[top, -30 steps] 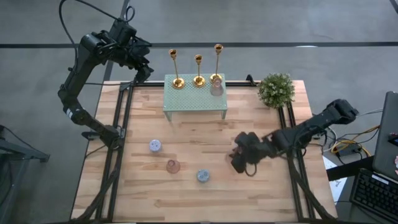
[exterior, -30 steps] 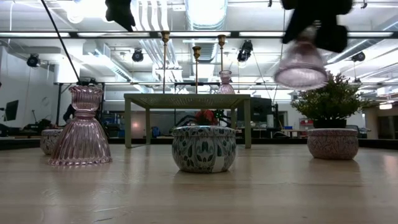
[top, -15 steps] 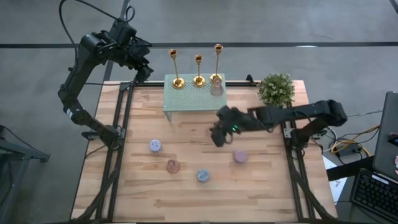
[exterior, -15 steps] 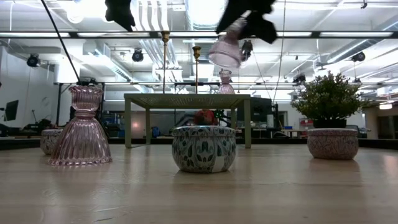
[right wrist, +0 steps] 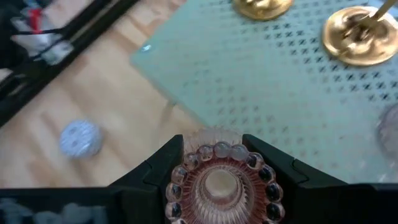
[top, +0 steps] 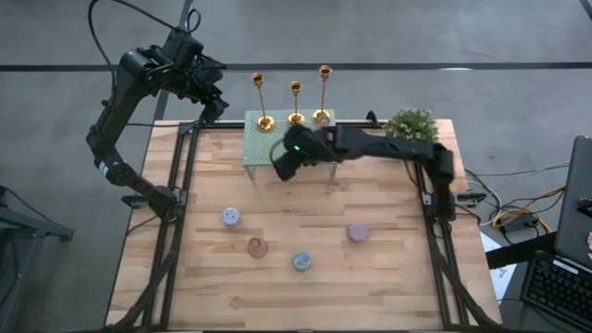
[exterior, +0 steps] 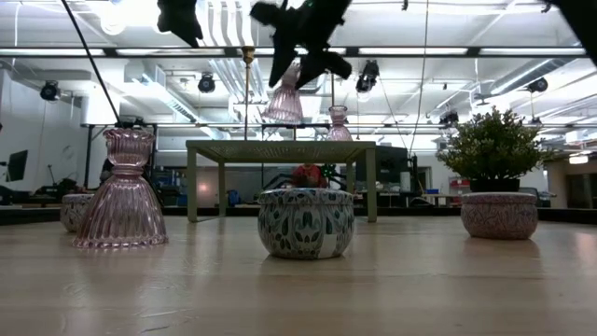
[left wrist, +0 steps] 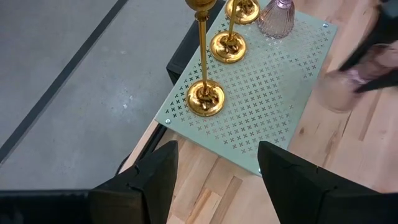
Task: Pick & Place candle stick holders
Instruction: Put the right glass candle holder on the shelf
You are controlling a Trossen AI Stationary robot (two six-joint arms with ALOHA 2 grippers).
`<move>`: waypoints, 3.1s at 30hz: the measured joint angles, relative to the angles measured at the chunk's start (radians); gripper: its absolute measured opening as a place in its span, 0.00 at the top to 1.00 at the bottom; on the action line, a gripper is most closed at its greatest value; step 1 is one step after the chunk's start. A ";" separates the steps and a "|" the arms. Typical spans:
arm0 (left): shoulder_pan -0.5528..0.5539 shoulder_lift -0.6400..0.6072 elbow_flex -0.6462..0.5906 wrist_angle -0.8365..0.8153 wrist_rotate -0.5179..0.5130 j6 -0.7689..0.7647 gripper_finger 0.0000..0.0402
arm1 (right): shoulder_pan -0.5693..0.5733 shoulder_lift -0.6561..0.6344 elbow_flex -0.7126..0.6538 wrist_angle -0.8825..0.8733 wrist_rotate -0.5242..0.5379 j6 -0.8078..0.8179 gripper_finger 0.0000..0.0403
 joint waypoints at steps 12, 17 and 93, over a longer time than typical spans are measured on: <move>0.000 0.000 0.000 -0.011 0.004 -0.001 0.44 | -0.081 0.271 0.394 -0.246 0.052 -0.046 0.63; 0.000 0.000 0.000 -0.012 0.005 0.000 0.44 | -0.096 0.273 0.378 -0.254 0.053 -0.027 0.63; 0.000 0.000 0.000 -0.015 0.003 -0.004 0.44 | -0.152 0.121 0.410 -0.276 0.103 -0.039 0.61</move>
